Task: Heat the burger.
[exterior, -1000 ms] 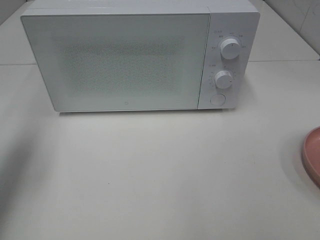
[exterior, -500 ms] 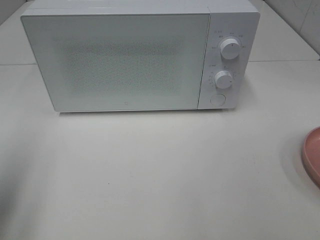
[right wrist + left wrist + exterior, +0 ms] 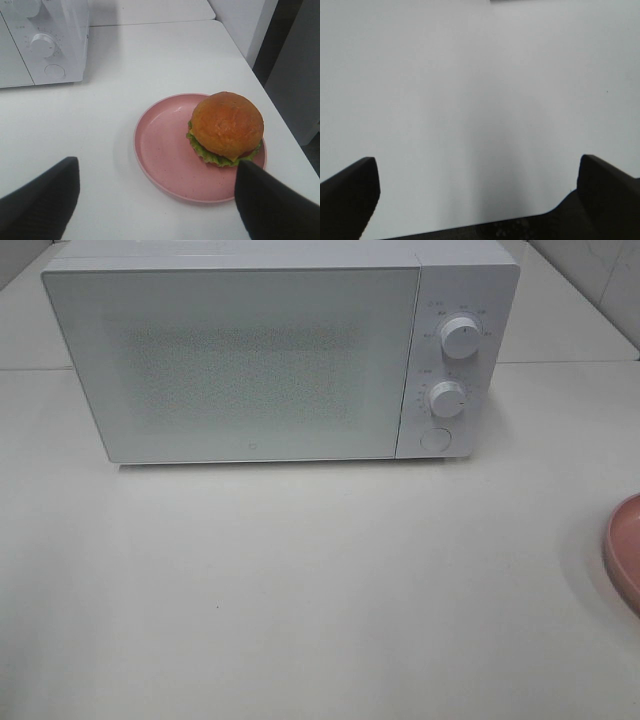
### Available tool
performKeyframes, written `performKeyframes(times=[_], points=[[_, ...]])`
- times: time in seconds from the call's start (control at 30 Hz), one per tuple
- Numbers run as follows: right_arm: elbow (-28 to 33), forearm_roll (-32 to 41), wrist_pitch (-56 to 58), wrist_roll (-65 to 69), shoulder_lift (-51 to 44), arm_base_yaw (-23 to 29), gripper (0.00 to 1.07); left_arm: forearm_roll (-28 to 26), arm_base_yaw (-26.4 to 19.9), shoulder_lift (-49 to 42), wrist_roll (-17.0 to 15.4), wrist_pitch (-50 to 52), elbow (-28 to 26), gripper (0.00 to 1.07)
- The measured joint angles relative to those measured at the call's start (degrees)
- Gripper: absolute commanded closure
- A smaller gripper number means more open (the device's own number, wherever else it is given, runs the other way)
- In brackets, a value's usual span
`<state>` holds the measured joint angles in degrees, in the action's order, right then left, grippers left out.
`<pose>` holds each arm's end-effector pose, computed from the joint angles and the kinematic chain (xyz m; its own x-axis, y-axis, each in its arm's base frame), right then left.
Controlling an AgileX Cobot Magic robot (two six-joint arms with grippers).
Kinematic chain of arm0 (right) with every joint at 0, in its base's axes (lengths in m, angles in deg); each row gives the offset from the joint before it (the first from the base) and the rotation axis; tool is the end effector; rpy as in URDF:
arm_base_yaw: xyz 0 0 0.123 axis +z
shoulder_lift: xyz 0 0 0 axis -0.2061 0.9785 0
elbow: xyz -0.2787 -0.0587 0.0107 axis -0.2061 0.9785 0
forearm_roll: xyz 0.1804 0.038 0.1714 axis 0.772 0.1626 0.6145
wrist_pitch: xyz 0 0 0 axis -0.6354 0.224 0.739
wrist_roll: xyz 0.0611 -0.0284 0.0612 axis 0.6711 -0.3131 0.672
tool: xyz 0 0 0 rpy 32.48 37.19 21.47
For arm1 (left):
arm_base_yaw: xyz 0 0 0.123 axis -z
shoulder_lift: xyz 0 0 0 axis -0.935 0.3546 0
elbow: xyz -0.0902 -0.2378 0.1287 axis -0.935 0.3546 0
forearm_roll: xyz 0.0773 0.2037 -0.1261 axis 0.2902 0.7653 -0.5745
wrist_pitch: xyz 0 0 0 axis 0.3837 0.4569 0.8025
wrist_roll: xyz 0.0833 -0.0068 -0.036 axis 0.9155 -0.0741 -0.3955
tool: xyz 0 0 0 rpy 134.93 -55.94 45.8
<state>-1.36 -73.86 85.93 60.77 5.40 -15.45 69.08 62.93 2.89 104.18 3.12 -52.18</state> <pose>-0.0037 -0.0056 0.2819 -0.4002 0.0241 -0.9161 0.1202 0.9924 -0.0264 0.0533 -0.0074 0.2820 -0.7038 0.1468 -0.6950 0.1538 0.9867 0.0526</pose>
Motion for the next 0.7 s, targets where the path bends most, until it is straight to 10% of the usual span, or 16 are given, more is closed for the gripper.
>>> performKeyframes(times=[0.7], points=[[0.00, 0.00, 0.00, 0.00, 0.00, 0.00, 0.32, 1.03, 0.00, -22.23, -1.15, 0.11, 1.89, 0.01]])
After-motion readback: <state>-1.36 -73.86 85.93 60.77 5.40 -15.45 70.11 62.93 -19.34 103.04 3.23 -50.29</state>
